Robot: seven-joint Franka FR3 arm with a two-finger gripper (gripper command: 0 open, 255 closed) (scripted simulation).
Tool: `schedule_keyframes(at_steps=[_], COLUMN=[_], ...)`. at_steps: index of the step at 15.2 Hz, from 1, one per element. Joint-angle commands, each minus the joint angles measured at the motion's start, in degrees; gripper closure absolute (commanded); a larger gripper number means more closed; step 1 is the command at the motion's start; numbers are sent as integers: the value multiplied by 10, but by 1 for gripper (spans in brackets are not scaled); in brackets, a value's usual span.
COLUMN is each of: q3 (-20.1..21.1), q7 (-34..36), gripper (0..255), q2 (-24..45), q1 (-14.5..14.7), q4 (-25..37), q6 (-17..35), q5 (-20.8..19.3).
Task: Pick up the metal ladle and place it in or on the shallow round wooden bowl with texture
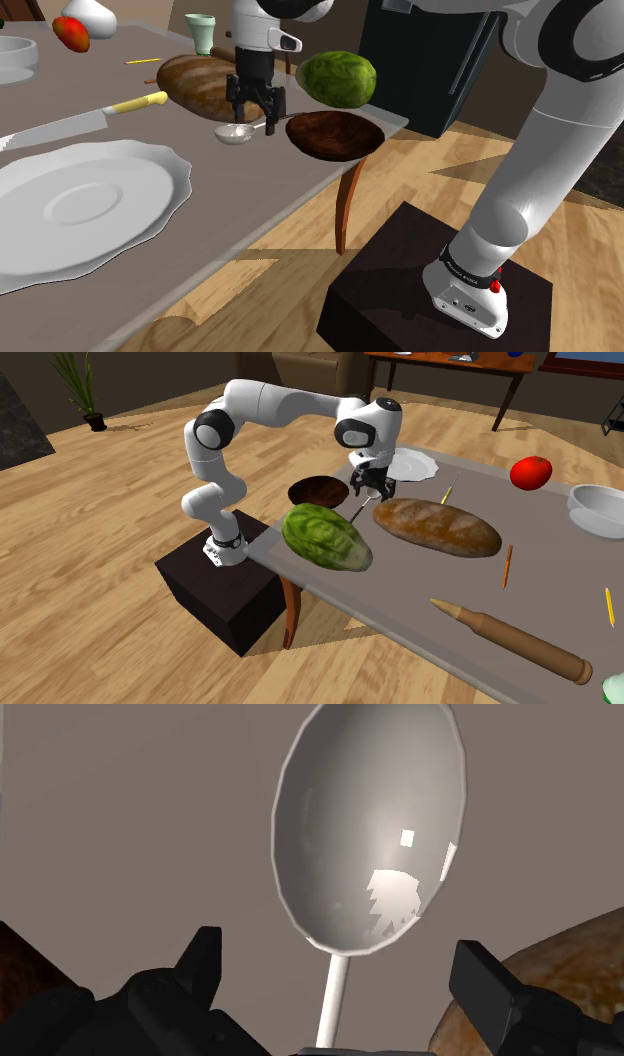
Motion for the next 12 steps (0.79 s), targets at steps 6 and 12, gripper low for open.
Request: schedule_keyframes(at_steps=[6, 12], q3=[-3, -2], q7=[0, 0], gripper=[255, 255], q2=[4, -2], q1=[-4, -4], q4=[-7, -15], q6=[0, 3], q5=[-1, 3])
